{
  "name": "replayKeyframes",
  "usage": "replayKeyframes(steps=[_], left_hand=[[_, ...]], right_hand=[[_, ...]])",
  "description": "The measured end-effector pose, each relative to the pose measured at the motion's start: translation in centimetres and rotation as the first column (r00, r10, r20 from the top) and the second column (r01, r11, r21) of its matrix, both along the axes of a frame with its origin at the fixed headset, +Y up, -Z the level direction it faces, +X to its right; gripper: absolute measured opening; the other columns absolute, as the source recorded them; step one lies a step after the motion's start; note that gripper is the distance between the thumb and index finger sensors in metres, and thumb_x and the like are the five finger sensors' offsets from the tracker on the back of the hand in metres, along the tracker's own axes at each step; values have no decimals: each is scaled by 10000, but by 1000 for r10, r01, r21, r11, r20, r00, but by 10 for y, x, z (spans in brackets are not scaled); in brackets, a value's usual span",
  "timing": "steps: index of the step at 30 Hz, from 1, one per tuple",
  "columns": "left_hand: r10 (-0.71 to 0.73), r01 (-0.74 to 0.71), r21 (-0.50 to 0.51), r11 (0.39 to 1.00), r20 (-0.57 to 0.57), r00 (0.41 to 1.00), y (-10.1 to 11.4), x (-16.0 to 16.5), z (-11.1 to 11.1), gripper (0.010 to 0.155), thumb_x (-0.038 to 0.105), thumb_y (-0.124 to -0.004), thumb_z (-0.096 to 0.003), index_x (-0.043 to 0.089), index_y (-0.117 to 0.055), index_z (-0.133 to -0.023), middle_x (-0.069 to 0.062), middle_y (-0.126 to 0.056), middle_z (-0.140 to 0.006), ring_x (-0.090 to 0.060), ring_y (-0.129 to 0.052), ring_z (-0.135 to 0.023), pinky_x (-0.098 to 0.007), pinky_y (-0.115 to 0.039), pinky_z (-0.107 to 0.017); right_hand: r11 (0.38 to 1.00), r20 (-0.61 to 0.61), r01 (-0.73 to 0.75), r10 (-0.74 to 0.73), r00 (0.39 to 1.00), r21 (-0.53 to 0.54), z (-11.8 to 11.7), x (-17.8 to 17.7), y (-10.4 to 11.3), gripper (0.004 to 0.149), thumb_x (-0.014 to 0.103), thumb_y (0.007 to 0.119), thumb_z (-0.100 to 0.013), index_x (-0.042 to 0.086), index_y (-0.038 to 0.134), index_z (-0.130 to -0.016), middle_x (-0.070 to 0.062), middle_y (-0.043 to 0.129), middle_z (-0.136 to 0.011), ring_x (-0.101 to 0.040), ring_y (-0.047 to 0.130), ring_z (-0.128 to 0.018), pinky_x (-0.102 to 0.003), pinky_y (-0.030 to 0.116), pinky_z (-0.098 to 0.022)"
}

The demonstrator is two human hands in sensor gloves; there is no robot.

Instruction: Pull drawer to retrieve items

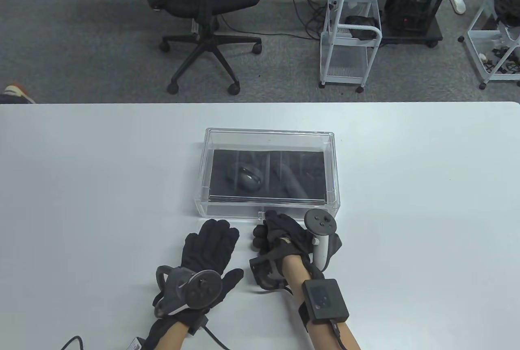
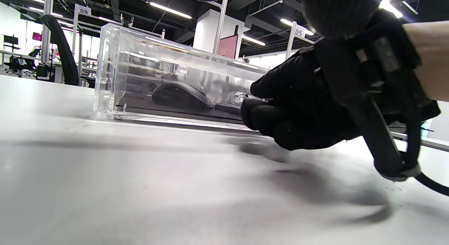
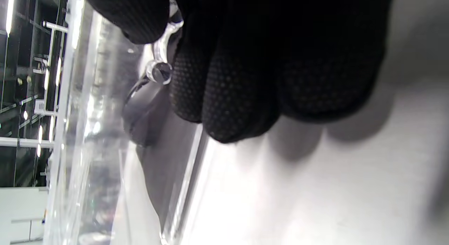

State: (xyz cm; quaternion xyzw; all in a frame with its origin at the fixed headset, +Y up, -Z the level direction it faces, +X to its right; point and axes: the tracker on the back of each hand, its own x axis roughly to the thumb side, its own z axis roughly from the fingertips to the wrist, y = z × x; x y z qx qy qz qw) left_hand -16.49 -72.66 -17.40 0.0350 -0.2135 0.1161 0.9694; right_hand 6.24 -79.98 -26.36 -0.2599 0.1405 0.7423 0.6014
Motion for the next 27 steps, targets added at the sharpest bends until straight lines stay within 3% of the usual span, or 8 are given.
replayKeyframes(steps=[8, 14, 21, 27], left_hand=[[-32, 32, -14, 999, 0, 999, -6, 1, 0, 884, 590, -721, -479, 258, -282, -1171, -117, -325, -1259, -421, -345, -1173, -732, -428, -765], [-15, 15, 0, 1000, 7, 1000, -5, 1, 1, 883, 591, -720, -478, 259, -286, -1171, -117, -326, -1259, -421, -348, -1172, -732, -428, -765], [3, -3, 13, 1000, 7, 1000, -4, 0, 1, 884, 591, -720, -478, 257, -286, -1172, -118, -327, -1259, -423, -347, -1172, -737, -420, -764], [-8, 8, 21, 1000, 16, 1000, -5, 2, 1, 883, 593, -719, -478, 258, -287, -1171, -117, -329, -1258, -421, -349, -1172, -736, -423, -762]], right_hand=[[997, 57, 7, -11, 998, 70, 4, 2, -4, 549, 424, 755, -522, -44, 883, -780, 22, 1055, -431, -138, 1091, -252, -363, 994, -199], [999, -64, 14, -11, 998, 47, 25, 11, -3, 540, 427, 797, -507, -32, 908, -767, 27, 1072, -397, -142, 1100, -223, -375, 996, -177], [999, -185, 27, -22, 982, 20, 64, 22, 0, 519, 428, 810, -502, -4, 917, -769, 40, 1077, -372, -137, 1102, -201, -380, 998, -170], [1000, -207, 9, -5, 978, 20, 73, 22, -1, 516, 436, 811, -501, 10, 921, -771, 43, 1077, -372, -137, 1102, -204, -385, 998, -180]])
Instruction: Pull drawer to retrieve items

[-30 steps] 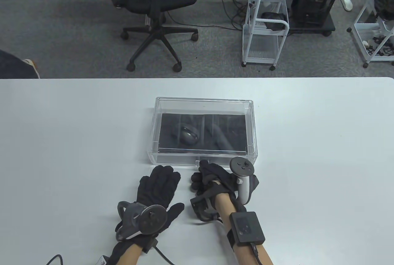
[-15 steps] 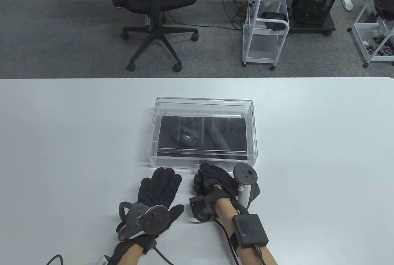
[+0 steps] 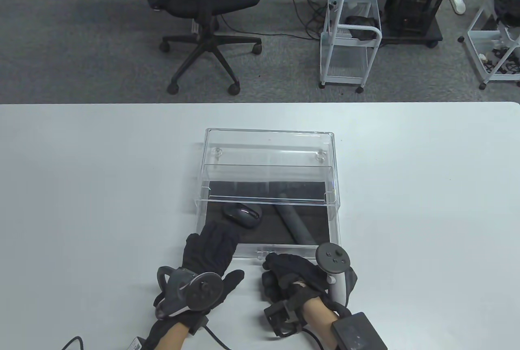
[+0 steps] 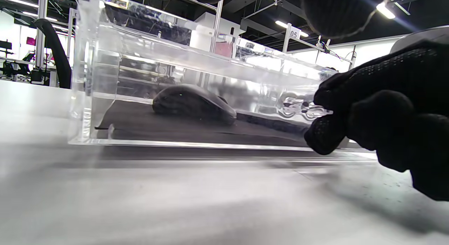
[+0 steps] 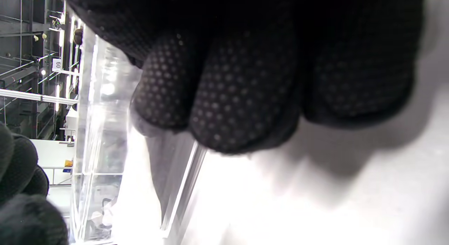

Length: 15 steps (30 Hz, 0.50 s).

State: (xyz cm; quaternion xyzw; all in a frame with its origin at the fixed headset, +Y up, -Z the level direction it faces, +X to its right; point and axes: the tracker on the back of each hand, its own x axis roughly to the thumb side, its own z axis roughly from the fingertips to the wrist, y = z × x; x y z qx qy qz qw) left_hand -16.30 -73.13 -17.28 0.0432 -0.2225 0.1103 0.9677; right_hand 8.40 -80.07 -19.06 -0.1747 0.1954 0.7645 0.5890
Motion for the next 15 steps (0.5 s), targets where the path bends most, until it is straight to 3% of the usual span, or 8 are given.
replayKeyframes(steps=[15], left_hand=[[17, -17, 12, 1000, 17, 1000, 1, -1, 3, 883, 594, -718, -479, 256, -288, -1171, -118, -331, -1258, -422, -353, -1171, -735, -425, -761]], right_hand=[[1000, -60, 0, -1, 998, -21, 31, -6, 3, 519, 437, 815, -496, 8, 927, -768, 43, 1081, -356, -136, 1104, -188, -386, 999, -169]])
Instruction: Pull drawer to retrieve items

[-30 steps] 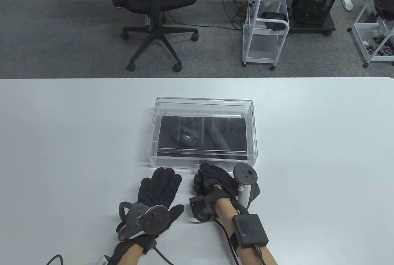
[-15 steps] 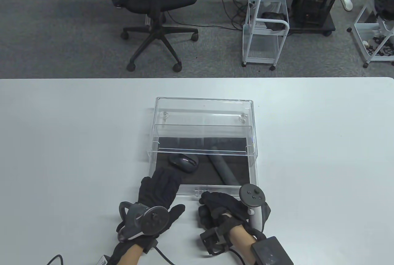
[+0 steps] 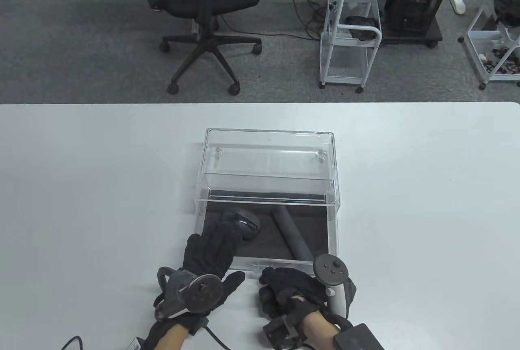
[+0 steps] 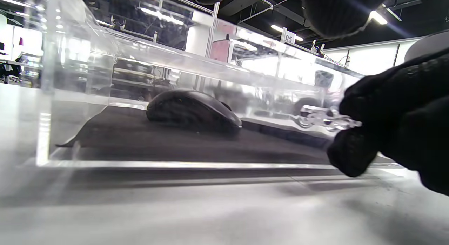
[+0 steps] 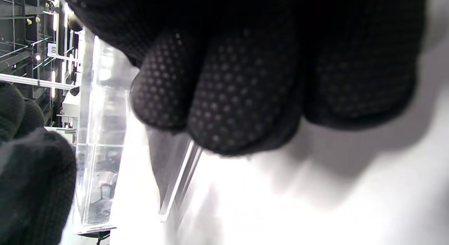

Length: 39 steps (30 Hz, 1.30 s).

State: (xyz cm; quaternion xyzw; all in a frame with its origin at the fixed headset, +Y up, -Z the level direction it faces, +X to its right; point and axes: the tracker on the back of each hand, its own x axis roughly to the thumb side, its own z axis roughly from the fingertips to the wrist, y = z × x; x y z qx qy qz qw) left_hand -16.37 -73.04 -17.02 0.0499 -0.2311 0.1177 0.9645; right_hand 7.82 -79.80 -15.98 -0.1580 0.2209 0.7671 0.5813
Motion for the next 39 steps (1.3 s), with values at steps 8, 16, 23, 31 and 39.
replayKeyframes(steps=[8, 16, 23, 31, 39], left_hand=[[4, -4, -4, 1000, 4, 1000, 0, 0, 1, 886, 601, -714, -477, 256, -287, -1173, -119, -333, -1258, -423, -351, -1171, -737, -424, -760], [3, -3, -5, 1000, 6, 1000, 1, 0, 1, 883, 597, -717, -477, 256, -291, -1172, -119, -334, -1258, -421, -354, -1171, -737, -423, -760], [15, -15, 6, 1000, 25, 1000, 3, 0, 3, 882, 598, -713, -478, 255, -290, -1172, -119, -333, -1258, -425, -354, -1170, -738, -424, -758], [47, -48, 22, 999, 54, 997, 8, 1, 8, 879, 597, -712, -479, 252, -296, -1173, -121, -336, -1258, -425, -353, -1169, -738, -424, -757], [55, -56, 11, 998, 76, 996, 8, 4, 7, 878, 598, -709, -481, 253, -296, -1175, -121, -335, -1259, -427, -354, -1169, -739, -424, -756]], right_hand=[[1000, -47, -3, 3, 999, -11, 21, 4, 1, 519, 436, 814, -496, 10, 926, -771, 32, 1087, -366, -147, 1109, -194, -391, 999, -170], [987, -130, -149, 156, 979, 68, 17, 1, 8, 528, 417, 787, -513, -32, 917, -759, 19, 1077, -362, -162, 1094, -176, -407, 984, -165], [791, -191, -279, 440, 877, 544, 18, -14, 86, 539, 442, 785, -512, -38, 946, -696, 2, 1053, -280, -183, 1028, -70, -424, 935, -91], [228, 39, -716, 941, 336, 660, -47, -15, 113, 679, 505, 765, -510, 111, 695, -1059, -205, 787, -999, -425, 908, -763, -545, 838, -487], [416, -361, -805, 892, 272, 422, -93, -13, 65, 936, 557, 785, -497, 106, 346, -1191, -274, 512, -1154, -511, 694, -951, -606, 709, -629]])
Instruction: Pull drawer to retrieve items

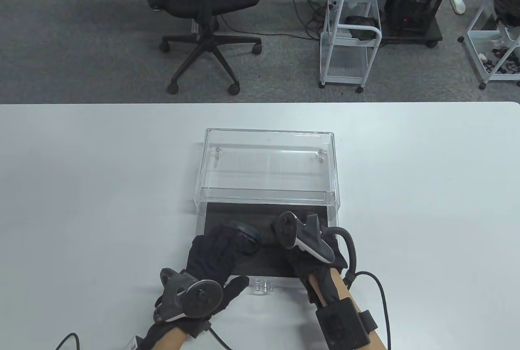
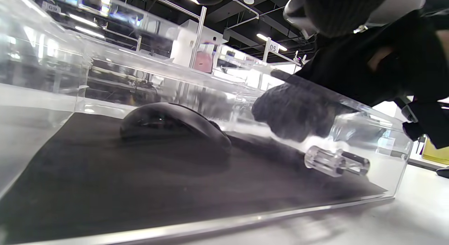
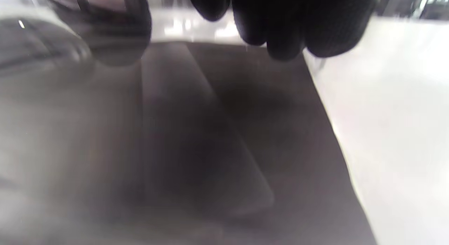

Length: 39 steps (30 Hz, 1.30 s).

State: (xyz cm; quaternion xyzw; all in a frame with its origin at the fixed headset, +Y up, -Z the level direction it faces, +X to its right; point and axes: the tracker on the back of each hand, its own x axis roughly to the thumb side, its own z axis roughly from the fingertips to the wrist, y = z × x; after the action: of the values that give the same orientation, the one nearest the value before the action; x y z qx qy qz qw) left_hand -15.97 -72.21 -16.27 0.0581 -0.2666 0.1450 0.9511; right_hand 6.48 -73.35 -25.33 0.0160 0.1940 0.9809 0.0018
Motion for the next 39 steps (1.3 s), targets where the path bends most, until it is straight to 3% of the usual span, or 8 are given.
replayKeyframes(steps=[3, 8, 12, 18, 24, 28, 32, 39], left_hand=[[3, -3, 3, 1000, 8, 1000, 0, 1, 0, 878, 599, -708, -482, 252, -297, -1175, -122, -336, -1259, -426, -356, -1169, -739, -424, -756], [15, -15, -12, 1000, 5, 1000, -1, -1, -2, 876, 597, -709, -482, 252, -299, -1175, -123, -336, -1258, -428, -354, -1168, -739, -422, -756], [24, -24, -13, 1000, -1, 1000, -1, -3, -1, 875, 595, -710, -482, 253, -298, -1174, -125, -336, -1258, -429, -354, -1168, -740, -421, -755], [41, -41, 8, 999, 5, 999, -1, -3, 0, 879, 596, -708, -482, 252, -286, -1173, -128, -335, -1256, -428, -362, -1166, -739, -424, -755], [49, -49, 10, 999, 6, 999, 0, -3, 0, 881, 595, -708, -481, 253, -283, -1172, -127, -333, -1256, -428, -359, -1167, -739, -422, -756], [58, -58, 17, 998, 5, 998, 2, -4, 1, 878, 594, -709, -482, 253, -287, -1173, -129, -334, -1256, -429, -358, -1166, -740, -421, -755], [61, -61, 20, 998, 6, 998, 3, -5, 2, 876, 596, -707, -482, 256, -290, -1173, -126, -335, -1256, -428, -358, -1167, -739, -421, -756], [56, -56, 22, 998, 10, 998, 4, -4, 2, 874, 596, -708, -481, 257, -295, -1174, -127, -334, -1257, -429, -359, -1167, -740, -421, -755]], right_hand=[[993, -9, -66, 65, 998, -101, -6, -6, -11, 983, 566, 792, -498, 125, 261, -1198, -272, 476, -1153, -505, 672, -951, -604, 692, -641], [987, -63, -147, 143, 988, -62, -4, -24, -12, 932, 494, 798, -517, 50, 311, -1177, -222, 718, -978, -406, 863, -739, -571, 780, -561], [988, -65, -155, 154, 986, -10, 0, -29, -8, 927, 478, 832, -498, 28, 366, -1161, -199, 766, -934, -349, 912, -673, -527, 830, -521], [977, -154, -110, 138, 978, 182, 18, -37, 28, 867, 472, 867, -464, 30, 515, -1123, -215, 797, -897, -359, 933, -622, -544, 845, -488], [911, -192, -123, 213, 958, 393, 46, -41, 85, 863, 482, 869, -451, 33, 543, -1112, -204, 802, -893, -349, 939, -619, -536, 853, -489], [893, -138, -67, 142, 980, 445, 64, -9, 114, 851, 481, 866, -461, 35, 550, -1114, -206, 801, -898, -352, 938, -623, -538, 851, -492], [892, -6, -106, 121, 993, 439, 68, 48, 117, 844, 481, 868, -464, 34, 564, -1112, -207, 805, -898, -351, 940, -622, -537, 853, -490], [954, 317, -188, 108, 942, 232, 48, 172, 65, 836, 466, 874, -464, 25, 571, -1107, -218, 802, -899, -363, 937, -626, -547, 849, -491]])
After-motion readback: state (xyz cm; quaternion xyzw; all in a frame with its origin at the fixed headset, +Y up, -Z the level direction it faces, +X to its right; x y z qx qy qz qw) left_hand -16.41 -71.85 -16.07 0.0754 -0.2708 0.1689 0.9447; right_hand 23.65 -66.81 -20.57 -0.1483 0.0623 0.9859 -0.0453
